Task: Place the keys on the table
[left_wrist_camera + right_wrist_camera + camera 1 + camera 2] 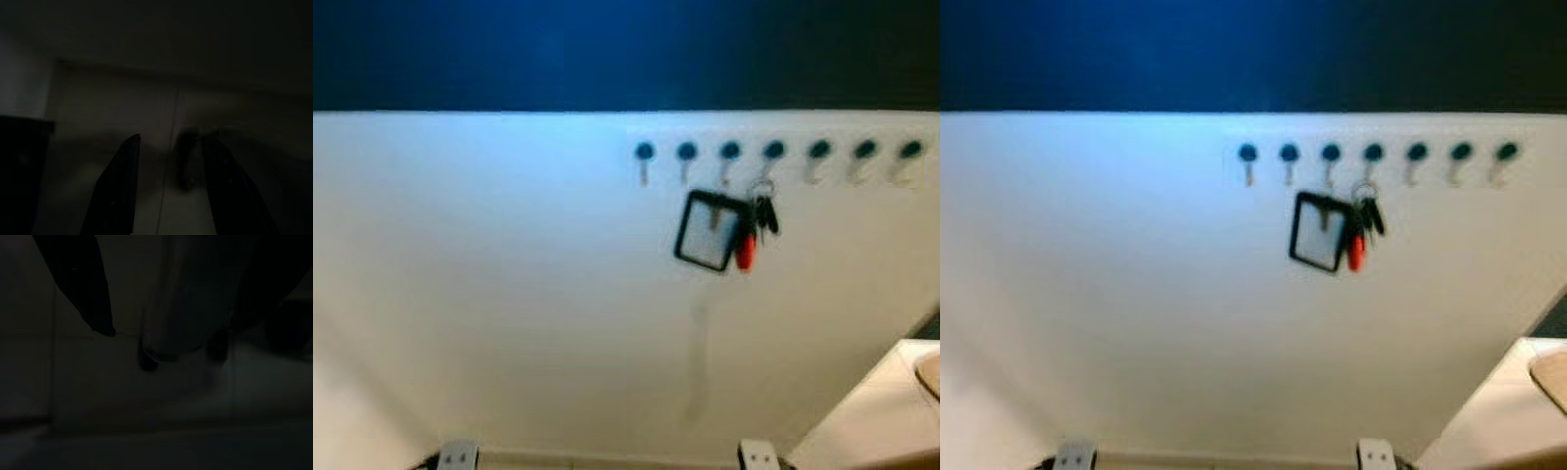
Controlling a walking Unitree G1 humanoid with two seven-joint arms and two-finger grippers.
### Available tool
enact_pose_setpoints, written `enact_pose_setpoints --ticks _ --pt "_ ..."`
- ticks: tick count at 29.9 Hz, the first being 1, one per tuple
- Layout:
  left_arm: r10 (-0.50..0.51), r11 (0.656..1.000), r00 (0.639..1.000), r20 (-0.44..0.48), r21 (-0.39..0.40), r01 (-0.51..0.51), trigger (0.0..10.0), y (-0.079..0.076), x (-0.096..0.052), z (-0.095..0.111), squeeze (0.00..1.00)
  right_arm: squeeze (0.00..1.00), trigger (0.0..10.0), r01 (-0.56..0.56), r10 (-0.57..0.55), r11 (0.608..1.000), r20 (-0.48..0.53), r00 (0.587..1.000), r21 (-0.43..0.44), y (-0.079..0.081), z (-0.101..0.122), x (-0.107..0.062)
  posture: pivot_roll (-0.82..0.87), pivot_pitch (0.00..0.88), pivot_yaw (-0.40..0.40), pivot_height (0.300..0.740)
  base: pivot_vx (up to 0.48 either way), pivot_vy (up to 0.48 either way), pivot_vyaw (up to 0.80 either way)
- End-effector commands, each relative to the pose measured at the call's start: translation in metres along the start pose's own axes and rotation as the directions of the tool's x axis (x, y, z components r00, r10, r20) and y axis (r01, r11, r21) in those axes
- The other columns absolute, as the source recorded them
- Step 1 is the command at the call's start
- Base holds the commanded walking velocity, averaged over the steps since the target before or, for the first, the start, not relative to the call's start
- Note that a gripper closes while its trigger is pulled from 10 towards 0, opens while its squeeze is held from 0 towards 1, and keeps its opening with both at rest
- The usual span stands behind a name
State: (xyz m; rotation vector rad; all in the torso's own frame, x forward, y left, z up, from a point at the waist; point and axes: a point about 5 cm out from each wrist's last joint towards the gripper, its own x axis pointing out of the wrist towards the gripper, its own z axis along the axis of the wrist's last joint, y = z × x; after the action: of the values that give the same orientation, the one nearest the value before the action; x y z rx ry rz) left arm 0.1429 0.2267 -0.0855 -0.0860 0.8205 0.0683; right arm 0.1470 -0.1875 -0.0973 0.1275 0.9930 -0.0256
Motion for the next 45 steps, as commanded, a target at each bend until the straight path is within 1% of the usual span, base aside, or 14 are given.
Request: enact_pose_setpoints --ticks 1,16,22,23,27,29,33,36,38,40,41,42,44,45 --pt "0.009 1.0 1.0 0.016 0.012 -0.009 10.0 0.003 0.002 0.007 0.0 0.0 10.0 -0.005 0.006 1.0 -0.021 1.0 0.02 0.004 -0.009 -0.001 0.06 0.068 0.012 0.74 -0.36 0.0 0.0" --pt "0.065 0.996 0.998 0.015 0.059 -0.066 10.0 0.004 0.008 0.019 0.0 0.0 10.0 -0.009 0.01 0.999 -0.031 0.999 0.032 0.004 -0.012 -0.002 0.07 0.061 0.018 0.74 -0.046 0.0 0.0" --pt "0.073 0.993 0.997 0.016 0.088 -0.074 10.0 0.004 0.009 0.023 0.0 0.0 10.0 -0.01 0.01 1.0 -0.032 0.999 0.028 0.005 -0.011 -0.001 0.07 0.06 0.02 0.74 0.0 -0.48 0.0" --pt "0.086 0.994 0.996 0.02 0.065 -0.088 10.0 0.004 0.01 0.023 0.0 0.0 10.0 -0.008 0.009 1.0 -0.032 0.999 0.025 0.004 -0.01 -0.001 0.07 0.061 0.022 0.74 0.0 0.0 0.0" --pt "0.1 0.992 0.995 0.025 0.081 -0.102 10.0 0.003 0.01 0.024 0.0 0.0 10.0 -0.007 0.007 1.0 -0.031 0.999 0.019 0.004 -0.01 -0.001 0.07 0.061 0.021 0.74 0.0 0.0 0.0" --pt "0.095 0.991 0.995 0.034 0.087 -0.097 10.0 0.002 0.01 0.025 0.0 0.0 10.0 -0.013 0.013 1.0 -0.022 1.0 -0.002 0.004 -0.008 -0.001 0.07 0.063 0.022 0.74 0.0 0.0 0.0" --pt "0.081 0.989 0.994 0.07 0.116 -0.089 10.0 0.001 0.01 0.028 0.0 0.0 10.0 -0.031 0.034 0.995 0.032 0.999 -0.098 0.005 0.002 0.0 0.07 0.064 0.022 0.74 0.0 0.0 0.0" --pt "0.059 0.985 0.993 0.102 0.156 -0.074 10.0 -0.001 0.009 0.033 0.0 0.0 10.0 -0.034 0.071 0.971 0.15 0.986 -0.237 0.008 0.023 0.001 0.07 0.068 0.022 0.74 0.0 0.0 0.0" --pt "0.007 0.981 0.987 0.163 0.191 -0.038 10.0 -0.002 0.009 0.043 0.0 0.0 10.0 0.004 0.106 0.944 0.315 0.943 -0.33 0.011 0.047 -0.002 0.06 0.069 0.023 0.74 0.0 0.0 0.0" --pt "-0.03 0.976 0.979 0.202 0.217 -0.015 10.0 -0.003 0.008 0.049 0.0 0.0 10.0 0.029 0.127 0.935 0.409 0.904 -0.354 0.012 0.061 -0.006 0.06 0.069 0.024 0.74 0.0 0.0 0.0" --pt "-0.08 0.967 0.969 0.232 0.255 0.019 10.0 -0.004 0.007 0.055 0.0 0.0 10.0 0.042 0.145 0.93 0.47 0.871 -0.365 0.014 0.07 -0.009 0.06 0.07 0.025 0.74 0.0 0.0 0.0" --pt "-0.195 0.941 0.932 0.305 0.325 0.091 10.0 -0.009 0.002 0.068 0.0 0.0 10.0 0.055 0.187 0.925 0.577 0.795 -0.376 0.017 0.088 -0.017 0.06 0.072 0.026 0.74 0.0 0.0 0.0" --pt "-0.195 0.941 0.932 0.305 0.325 0.091 10.0 -0.009 0.002 0.068 0.0 0.0 10.0 0.055 0.187 0.925 0.577 0.795 -0.376 0.017 0.088 -0.017 0.06 0.072 0.026 0.74 0.0 0.0 0.0" --pt "-0.3 0.907 0.886 0.352 0.392 0.151 10.0 -0.014 -0.004 0.079 0.0 0.0 10.0 0.071 0.219 0.922 0.667 0.712 -0.38 0.02 0.104 -0.026 0.06 0.075 0.026 0.74 0.0 0.0 0.0"
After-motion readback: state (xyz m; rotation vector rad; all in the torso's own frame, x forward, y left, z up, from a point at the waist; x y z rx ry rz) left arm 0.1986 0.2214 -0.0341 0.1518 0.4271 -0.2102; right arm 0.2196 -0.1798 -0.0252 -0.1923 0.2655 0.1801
